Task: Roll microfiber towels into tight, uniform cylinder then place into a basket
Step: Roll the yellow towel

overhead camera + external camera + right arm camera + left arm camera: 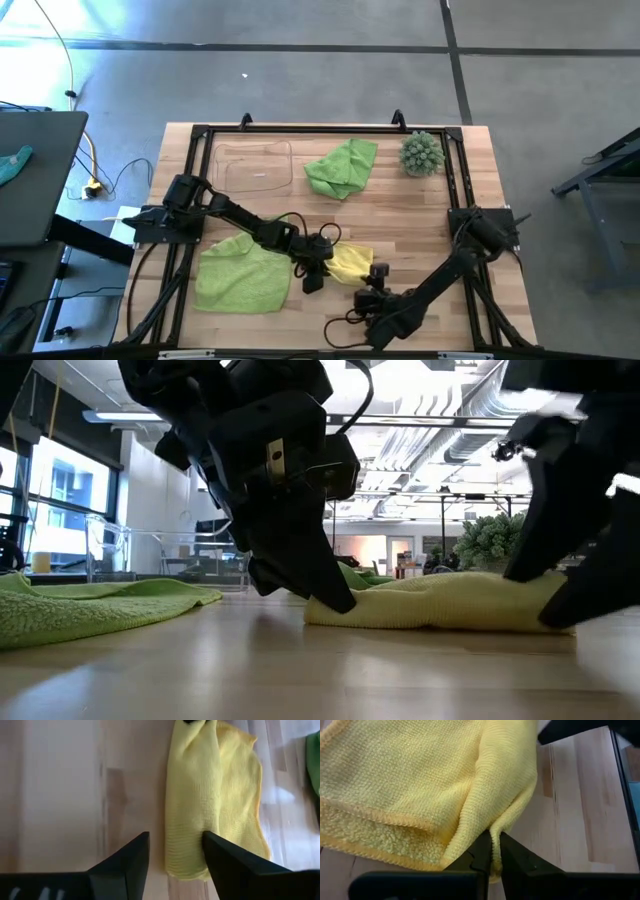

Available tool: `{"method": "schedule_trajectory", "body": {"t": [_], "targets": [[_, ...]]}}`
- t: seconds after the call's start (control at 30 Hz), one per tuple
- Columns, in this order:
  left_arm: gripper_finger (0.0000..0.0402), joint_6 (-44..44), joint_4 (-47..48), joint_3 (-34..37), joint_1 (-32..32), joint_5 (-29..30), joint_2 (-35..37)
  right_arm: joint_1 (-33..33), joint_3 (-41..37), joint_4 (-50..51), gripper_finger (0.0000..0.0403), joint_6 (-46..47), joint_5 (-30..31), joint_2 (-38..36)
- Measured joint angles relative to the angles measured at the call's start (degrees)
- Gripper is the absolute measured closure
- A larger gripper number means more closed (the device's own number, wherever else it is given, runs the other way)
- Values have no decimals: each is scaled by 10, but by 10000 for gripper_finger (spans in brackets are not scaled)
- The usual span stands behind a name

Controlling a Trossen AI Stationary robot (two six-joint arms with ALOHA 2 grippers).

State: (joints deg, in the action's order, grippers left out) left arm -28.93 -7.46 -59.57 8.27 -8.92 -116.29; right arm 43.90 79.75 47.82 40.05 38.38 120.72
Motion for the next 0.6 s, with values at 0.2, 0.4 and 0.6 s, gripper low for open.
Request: {"method": "schedule_trajectory", "body": {"t": [0.2, 0.4, 0.6], "targets": [[378, 5, -2, 0, 0, 0, 0, -10, 4, 16, 237, 3, -9, 20], [363, 22, -1, 1, 0, -14, 11, -14, 3, 31, 255, 57, -21, 21], [315, 62, 14, 3, 9, -22, 36, -31, 3, 33, 263, 58, -62, 20]]}}
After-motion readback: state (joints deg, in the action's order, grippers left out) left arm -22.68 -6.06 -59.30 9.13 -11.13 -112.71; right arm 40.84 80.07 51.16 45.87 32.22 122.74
